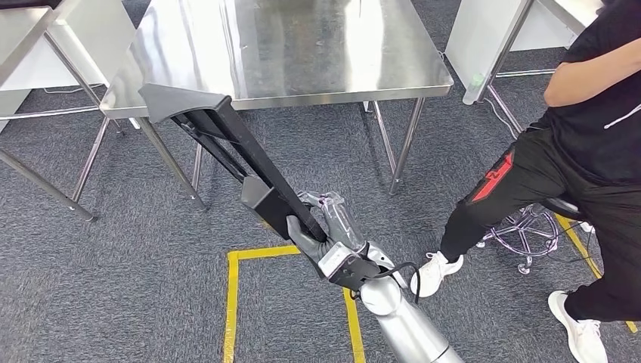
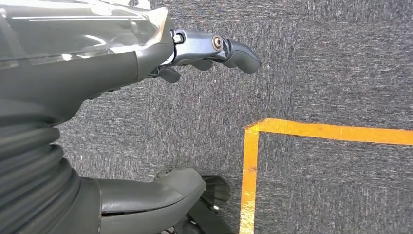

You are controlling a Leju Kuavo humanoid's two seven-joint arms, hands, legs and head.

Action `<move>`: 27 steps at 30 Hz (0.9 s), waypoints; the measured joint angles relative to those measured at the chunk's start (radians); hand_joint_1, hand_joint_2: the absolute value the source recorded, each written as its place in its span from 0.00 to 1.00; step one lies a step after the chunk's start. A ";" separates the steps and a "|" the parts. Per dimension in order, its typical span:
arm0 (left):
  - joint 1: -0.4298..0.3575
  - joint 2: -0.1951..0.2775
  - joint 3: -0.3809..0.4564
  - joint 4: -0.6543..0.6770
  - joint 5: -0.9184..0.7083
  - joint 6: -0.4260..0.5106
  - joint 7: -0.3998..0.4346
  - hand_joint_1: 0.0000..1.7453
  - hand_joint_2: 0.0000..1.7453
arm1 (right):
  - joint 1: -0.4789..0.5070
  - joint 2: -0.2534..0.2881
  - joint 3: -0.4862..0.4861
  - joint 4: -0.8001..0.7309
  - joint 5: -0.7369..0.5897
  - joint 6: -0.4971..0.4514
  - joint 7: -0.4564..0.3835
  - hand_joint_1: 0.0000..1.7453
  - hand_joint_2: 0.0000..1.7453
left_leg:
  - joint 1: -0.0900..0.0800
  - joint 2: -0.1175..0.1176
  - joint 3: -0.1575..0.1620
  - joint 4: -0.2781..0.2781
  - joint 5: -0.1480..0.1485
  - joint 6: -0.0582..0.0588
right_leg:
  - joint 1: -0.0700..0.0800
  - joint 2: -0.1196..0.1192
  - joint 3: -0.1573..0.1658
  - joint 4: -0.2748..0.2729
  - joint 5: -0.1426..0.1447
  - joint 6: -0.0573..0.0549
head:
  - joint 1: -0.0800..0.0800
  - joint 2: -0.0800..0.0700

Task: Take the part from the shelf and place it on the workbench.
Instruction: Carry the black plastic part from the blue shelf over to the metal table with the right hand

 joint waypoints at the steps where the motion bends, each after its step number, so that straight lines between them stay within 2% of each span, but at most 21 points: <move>1: 0.001 0.000 0.000 0.000 0.000 0.000 0.000 0.00 1.00 | 0.000 0.000 0.000 0.000 0.000 0.000 0.000 1.00 1.00 | 0.002 0.001 -0.011 -0.001 0.020 -0.001 | 0.000 0.001 0.004 0.000 -0.004 0.000 | 0.000 0.000; 2: 0.001 0.001 0.000 0.000 0.000 0.000 0.000 0.00 1.00 | 0.000 0.000 0.000 0.000 0.000 0.000 0.000 1.00 1.00 | 0.004 0.002 0.000 -0.044 0.059 -0.001 | -0.001 0.002 0.011 0.000 -0.009 0.002 | 0.000 0.000; 3: 0.001 0.001 0.000 0.000 0.000 0.000 0.000 0.00 1.00 | 0.000 0.000 0.000 0.000 0.000 0.000 0.000 1.00 1.00 | 0.006 0.003 0.026 -0.113 0.105 0.001 | -0.001 0.003 0.018 0.000 -0.014 0.005 | 0.000 0.000; 4: 0.000 0.001 0.000 0.000 0.000 0.000 0.000 0.00 1.00 | -0.001 0.000 0.000 0.000 0.000 0.000 0.000 1.00 1.00 | 0.005 0.005 0.054 -0.178 0.136 0.003 | 0.000 0.004 0.024 -0.001 -0.019 0.010 | 0.000 0.000; 5: -0.001 0.001 0.000 0.000 0.000 0.000 0.000 0.00 1.00 | -0.002 0.001 0.000 0.000 0.000 0.000 0.000 1.00 1.00 | 0.002 0.005 0.080 -0.231 0.154 0.007 | 0.001 0.004 0.028 -0.002 -0.024 0.015 | 0.000 0.000; 6: -0.002 0.001 0.001 0.000 0.000 0.000 0.000 0.00 1.00 | -0.003 0.001 0.000 0.000 0.000 0.000 0.000 1.00 1.00 | -0.001 0.004 0.093 -0.255 0.155 0.011 | 0.003 0.004 0.029 -0.003 -0.026 0.020 | 0.001 0.000; 9: -0.001 0.001 0.001 0.000 0.000 0.000 0.000 0.00 1.00 | -0.004 0.001 0.000 0.000 0.000 0.000 0.000 1.00 1.00 | -0.008 0.001 0.103 -0.266 0.144 0.030 | 0.007 0.002 0.031 -0.010 -0.032 0.039 | 0.001 0.000; 11: 0.000 0.000 0.001 0.000 -0.001 0.000 0.001 0.00 1.00 | -0.005 0.000 0.000 -0.001 0.000 0.000 0.000 1.00 1.00 | -0.007 0.001 0.120 -0.281 0.144 0.046 | 0.009 0.000 0.016 0.025 -0.048 0.045 | 0.002 0.000; 12: -0.001 0.000 0.001 0.000 -0.001 0.000 0.001 0.00 1.00 | -0.005 -0.001 0.000 -0.002 0.000 0.000 -0.001 1.00 1.00 | -0.006 0.002 0.128 -0.287 0.143 0.053 | 0.010 0.000 -0.008 0.071 -0.067 0.043 | 0.003 0.000; 14: -0.002 0.000 0.001 0.000 -0.004 -0.002 0.002 0.00 1.00 | -0.001 -0.003 0.000 -0.002 0.000 -0.002 0.000 1.00 1.00 | -0.012 0.002 0.137 -0.288 0.135 0.064 | 0.011 0.001 -0.089 0.208 -0.110 0.037 | 0.004 0.000; 15: -0.002 0.000 0.001 0.000 -0.006 -0.004 0.002 0.00 1.00 | 0.003 -0.006 0.000 -0.002 0.000 -0.002 0.001 1.00 1.00 | -0.014 0.001 0.142 -0.288 0.131 0.067 | 0.011 0.001 -0.124 0.258 -0.118 0.039 | 0.004 0.000; 16: -0.002 -0.001 0.001 0.000 -0.008 -0.005 0.003 0.00 1.00 | 0.007 -0.008 0.000 -0.002 0.000 -0.003 0.001 1.00 1.00 | -0.017 -0.001 0.147 -0.288 0.126 0.068 | 0.012 0.001 -0.144 0.275 -0.111 0.044 | 0.004 0.000; 17: -0.002 -0.001 0.001 0.000 -0.009 -0.007 0.003 0.00 1.00 | 0.009 -0.010 0.000 -0.003 0.000 -0.004 0.002 1.00 1.00 | -0.019 -0.003 0.154 -0.288 0.121 0.068 | 0.012 0.001 -0.140 0.246 -0.086 0.051 | 0.004 0.000; 18: -0.002 -0.002 0.002 0.000 -0.010 -0.009 0.003 0.00 1.00 | 0.010 -0.012 0.000 -0.004 0.001 -0.005 0.003 1.00 1.00 | -0.020 -0.006 0.162 -0.287 0.115 0.067 | 0.012 0.001 -0.117 0.183 -0.048 0.059 | 0.004 0.000; 19: -0.002 -0.002 0.002 0.000 -0.010 -0.011 0.002 0.00 1.00 | 0.010 -0.013 0.000 -0.005 0.001 -0.006 0.003 1.00 1.00 | -0.021 -0.007 0.170 -0.287 0.109 0.065 | 0.012 0.001 -0.088 0.110 -0.011 0.061 | 0.004 0.000; 20: -0.002 -0.002 0.002 0.000 -0.010 -0.013 0.000 0.00 1.00 | 0.010 -0.014 0.000 -0.008 0.002 -0.008 0.004 1.00 1.00 | -0.024 -0.009 0.177 -0.286 0.101 0.061 | 0.014 0.001 -0.060 0.048 0.017 0.059 | 0.004 0.000; 21: -0.003 -0.002 0.002 0.000 -0.010 -0.015 -0.002 0.00 1.00 | 0.010 -0.015 0.000 -0.011 0.003 -0.010 0.004 1.00 1.00 | -0.027 -0.010 0.181 -0.285 0.095 0.057 | 0.015 0.001 -0.042 0.010 0.033 0.053 | 0.003 0.000; 23: -0.005 -0.001 0.002 0.000 -0.010 -0.018 -0.006 0.00 1.00 | 0.010 -0.017 0.001 -0.018 0.005 -0.013 0.005 1.00 1.00 | -0.028 -0.011 0.183 -0.284 0.087 0.048 | 0.018 0.002 -0.031 -0.006 0.036 0.036 | 0.002 0.000; 25: -0.007 0.001 0.003 0.000 -0.010 -0.019 -0.008 0.00 1.00 | 0.010 -0.018 0.000 -0.026 0.006 -0.015 0.006 1.00 1.00 | -0.023 -0.009 0.182 -0.279 0.078 0.037 | 0.012 0.003 -0.024 -0.011 0.034 0.023 | 0.002 0.000; 27: -0.010 0.002 0.003 -0.001 -0.010 -0.020 -0.010 0.00 1.00 | 0.008 -0.018 0.000 -0.033 0.007 -0.018 0.006 1.00 1.00 | -0.017 -0.005 0.152 -0.216 0.045 0.021 | 0.004 0.002 -0.011 -0.019 0.030 0.010 | 0.001 0.000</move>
